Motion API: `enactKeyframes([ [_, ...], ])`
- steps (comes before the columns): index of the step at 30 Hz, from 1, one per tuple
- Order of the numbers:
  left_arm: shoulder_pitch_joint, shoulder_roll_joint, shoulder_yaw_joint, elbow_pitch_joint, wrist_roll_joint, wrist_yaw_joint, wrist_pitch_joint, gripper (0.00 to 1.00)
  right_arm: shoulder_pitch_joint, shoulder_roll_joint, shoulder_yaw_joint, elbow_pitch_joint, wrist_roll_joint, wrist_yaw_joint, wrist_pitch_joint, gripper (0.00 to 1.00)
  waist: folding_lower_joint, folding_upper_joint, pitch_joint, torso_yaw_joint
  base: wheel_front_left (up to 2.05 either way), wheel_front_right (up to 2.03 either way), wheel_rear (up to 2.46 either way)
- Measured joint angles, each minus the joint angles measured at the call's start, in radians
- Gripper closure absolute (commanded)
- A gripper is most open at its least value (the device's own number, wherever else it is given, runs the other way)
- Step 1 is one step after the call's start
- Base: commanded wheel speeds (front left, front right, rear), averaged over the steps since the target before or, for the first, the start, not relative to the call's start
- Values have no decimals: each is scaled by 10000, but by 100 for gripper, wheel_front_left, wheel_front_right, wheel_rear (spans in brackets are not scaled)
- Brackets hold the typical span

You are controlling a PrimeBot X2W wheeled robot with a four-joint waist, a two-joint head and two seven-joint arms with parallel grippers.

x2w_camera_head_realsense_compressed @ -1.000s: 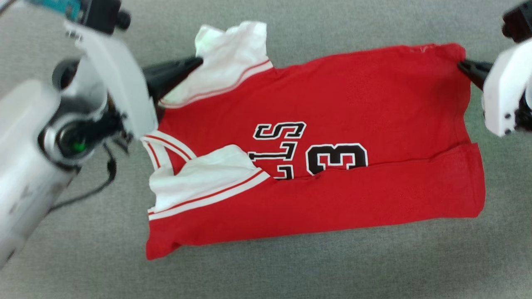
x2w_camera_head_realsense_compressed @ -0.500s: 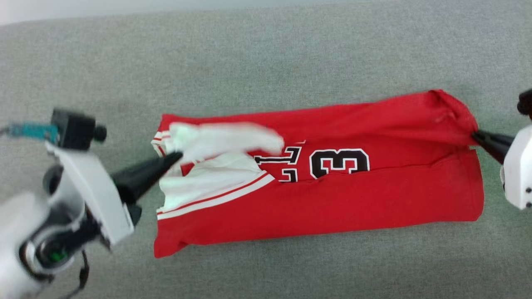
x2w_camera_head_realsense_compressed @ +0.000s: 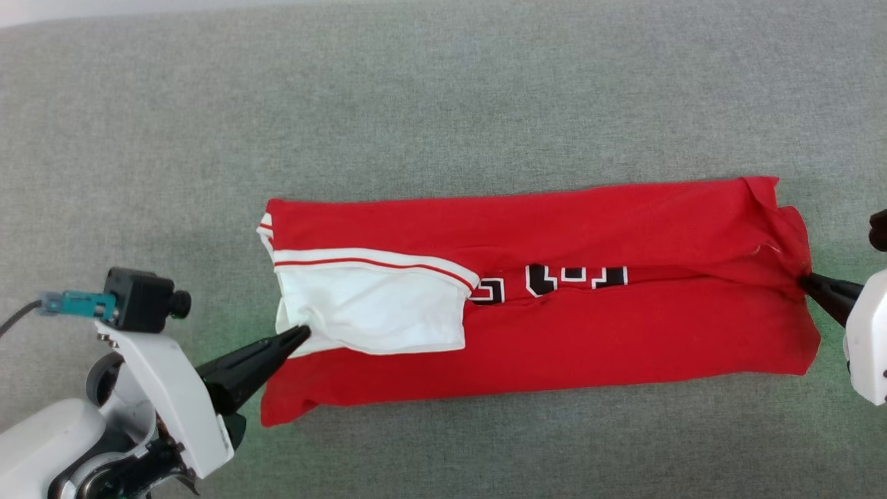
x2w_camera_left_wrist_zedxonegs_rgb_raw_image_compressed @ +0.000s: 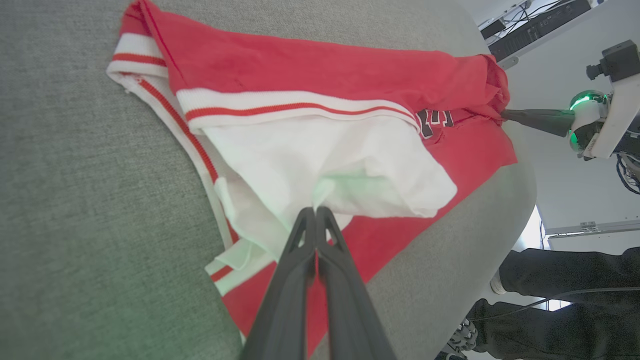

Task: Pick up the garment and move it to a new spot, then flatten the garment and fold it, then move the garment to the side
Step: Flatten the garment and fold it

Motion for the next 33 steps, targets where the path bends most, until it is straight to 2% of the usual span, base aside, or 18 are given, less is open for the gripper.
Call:
enactKeyframes([
  [6,61,-59,-50,113,205,211,-150,100,485,387,-435,-345,-316,0,403,100,0,0,85,-8,0,0,0],
  [17,-1,-719,-263,604,771,485,-297,100,585,1035,-731,-123,-750,-2,389,100,0,0,243,-24,0,0,0],
  [18,-9,-742,-255,642,782,533,-330,96,574,1066,-752,-96,-773,-2,347,89,0,0,253,-22,0,0,0],
  [19,-12,-767,-249,679,805,552,-368,80,565,1101,-767,-63,-828,-2,303,56,0,0,255,-18,0,0,0],
  [20,-12,-794,-228,711,830,556,-443,51,558,1147,-807,-38,-848,-2,257,14,0,0,251,-16,0,0,0],
  [21,-12,-817,-213,754,832,558,-472,5,557,1225,-897,12,-880,0,192,0,0,0,239,-15,0,0,0],
  [22,-11,-834,-207,796,874,571,-562,0,552,1310,-986,86,-938,0,155,0,0,0,215,-13,0,0,0],
  [33,663,-1356,261,1089,926,1147,-2443,0,626,1616,-1912,328,-667,-2,295,0,0,0,-430,148,0,0,0],
])
